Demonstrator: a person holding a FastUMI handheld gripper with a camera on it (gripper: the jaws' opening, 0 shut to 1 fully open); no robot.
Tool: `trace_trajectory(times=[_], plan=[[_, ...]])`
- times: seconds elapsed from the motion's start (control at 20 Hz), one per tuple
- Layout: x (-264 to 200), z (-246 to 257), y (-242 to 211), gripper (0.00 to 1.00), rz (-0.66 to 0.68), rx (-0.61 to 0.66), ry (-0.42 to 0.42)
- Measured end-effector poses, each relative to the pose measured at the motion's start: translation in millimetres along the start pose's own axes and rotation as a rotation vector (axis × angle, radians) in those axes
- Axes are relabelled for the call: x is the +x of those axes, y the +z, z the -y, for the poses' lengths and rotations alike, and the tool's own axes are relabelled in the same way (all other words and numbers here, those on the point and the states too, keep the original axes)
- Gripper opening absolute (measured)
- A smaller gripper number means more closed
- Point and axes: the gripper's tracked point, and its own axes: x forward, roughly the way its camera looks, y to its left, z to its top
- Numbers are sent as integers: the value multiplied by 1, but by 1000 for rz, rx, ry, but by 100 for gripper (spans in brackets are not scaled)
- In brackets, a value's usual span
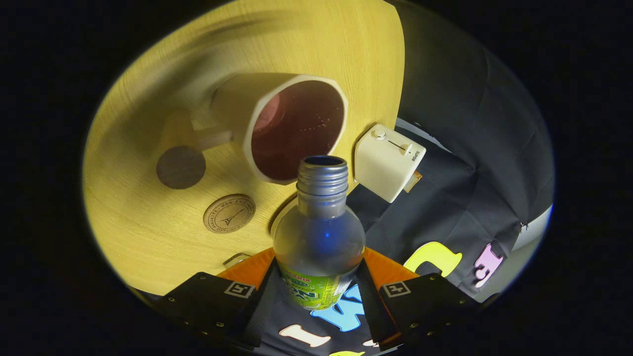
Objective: Take the bottle from table, then pour the juice into the cup, finally place the bottle on the coaster
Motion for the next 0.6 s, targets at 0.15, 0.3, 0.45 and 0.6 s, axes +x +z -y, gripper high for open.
trace_trajectory(times=[0.15,0.3,0.45,0.6], plan=[[-1,-1,1,79,8,40,-15],[-3,-4,2,79,18,102,-11],[-8,2,5,79,38,150,-43],[-10,5,1,79,45,189,-69]])
